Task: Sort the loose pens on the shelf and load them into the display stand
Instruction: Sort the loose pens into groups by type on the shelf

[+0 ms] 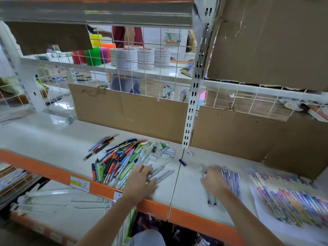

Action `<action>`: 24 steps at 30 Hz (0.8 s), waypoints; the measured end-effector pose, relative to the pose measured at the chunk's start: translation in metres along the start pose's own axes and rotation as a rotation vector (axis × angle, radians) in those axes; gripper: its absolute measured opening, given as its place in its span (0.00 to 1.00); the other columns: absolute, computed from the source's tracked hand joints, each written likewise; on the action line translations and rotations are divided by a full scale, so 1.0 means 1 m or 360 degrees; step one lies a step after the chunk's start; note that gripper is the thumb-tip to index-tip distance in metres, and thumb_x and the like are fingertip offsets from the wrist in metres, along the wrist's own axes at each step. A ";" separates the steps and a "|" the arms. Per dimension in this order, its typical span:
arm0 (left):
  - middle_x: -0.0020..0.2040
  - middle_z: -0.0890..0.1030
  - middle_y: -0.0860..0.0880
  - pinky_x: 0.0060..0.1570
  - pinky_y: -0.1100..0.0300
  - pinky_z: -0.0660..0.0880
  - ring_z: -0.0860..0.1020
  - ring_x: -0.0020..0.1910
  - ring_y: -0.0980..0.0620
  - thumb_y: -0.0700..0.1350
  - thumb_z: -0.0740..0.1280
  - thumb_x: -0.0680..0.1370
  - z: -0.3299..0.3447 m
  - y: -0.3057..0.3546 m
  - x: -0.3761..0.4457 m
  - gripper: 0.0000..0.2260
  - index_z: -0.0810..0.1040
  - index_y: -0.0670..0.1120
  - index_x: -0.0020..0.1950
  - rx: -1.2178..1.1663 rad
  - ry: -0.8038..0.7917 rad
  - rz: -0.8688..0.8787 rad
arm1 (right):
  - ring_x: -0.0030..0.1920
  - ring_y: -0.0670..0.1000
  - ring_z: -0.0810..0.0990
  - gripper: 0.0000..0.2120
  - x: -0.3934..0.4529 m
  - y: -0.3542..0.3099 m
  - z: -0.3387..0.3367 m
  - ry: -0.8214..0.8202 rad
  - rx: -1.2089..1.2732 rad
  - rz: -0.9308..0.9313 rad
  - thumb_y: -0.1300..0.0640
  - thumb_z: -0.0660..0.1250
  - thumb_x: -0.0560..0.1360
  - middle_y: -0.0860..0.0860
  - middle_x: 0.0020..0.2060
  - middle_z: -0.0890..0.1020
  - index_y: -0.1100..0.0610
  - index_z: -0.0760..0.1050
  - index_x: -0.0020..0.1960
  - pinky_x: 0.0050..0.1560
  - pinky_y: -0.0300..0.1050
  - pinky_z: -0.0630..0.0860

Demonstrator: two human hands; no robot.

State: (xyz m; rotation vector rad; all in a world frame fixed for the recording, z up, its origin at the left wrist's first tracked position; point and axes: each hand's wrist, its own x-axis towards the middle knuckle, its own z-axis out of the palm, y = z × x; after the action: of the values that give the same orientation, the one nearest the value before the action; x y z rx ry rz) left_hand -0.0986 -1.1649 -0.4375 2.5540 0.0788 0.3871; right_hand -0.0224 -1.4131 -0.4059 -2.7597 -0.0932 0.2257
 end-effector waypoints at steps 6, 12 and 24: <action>0.49 0.71 0.54 0.49 0.66 0.71 0.71 0.48 0.57 0.53 0.68 0.74 0.003 -0.002 -0.001 0.11 0.75 0.49 0.51 0.0062 -0.0024 0.0093 | 0.58 0.53 0.68 0.14 -0.006 0.013 -0.003 0.0190 -0.0374 -0.0003 0.69 0.55 0.73 0.53 0.61 0.70 0.55 0.66 0.54 0.54 0.42 0.65; 0.49 0.71 0.53 0.51 0.62 0.72 0.70 0.50 0.55 0.52 0.67 0.75 0.006 -0.004 -0.001 0.08 0.77 0.49 0.49 0.0101 0.0010 0.0096 | 0.53 0.53 0.73 0.12 -0.009 -0.006 0.002 0.0148 -0.0080 -0.0080 0.65 0.56 0.76 0.54 0.59 0.71 0.58 0.72 0.56 0.46 0.41 0.68; 0.48 0.71 0.53 0.51 0.61 0.71 0.70 0.48 0.55 0.50 0.65 0.74 0.007 -0.008 -0.002 0.08 0.77 0.48 0.48 0.0099 0.0012 0.0137 | 0.44 0.48 0.76 0.09 -0.026 -0.043 0.063 0.0197 0.0250 -0.0408 0.57 0.54 0.80 0.46 0.51 0.72 0.51 0.72 0.54 0.46 0.41 0.72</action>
State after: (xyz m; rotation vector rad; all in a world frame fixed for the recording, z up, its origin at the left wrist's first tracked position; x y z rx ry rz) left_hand -0.0986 -1.1620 -0.4483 2.6234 -0.0167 0.4337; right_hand -0.0601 -1.3530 -0.4441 -2.5652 -0.3771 -0.0059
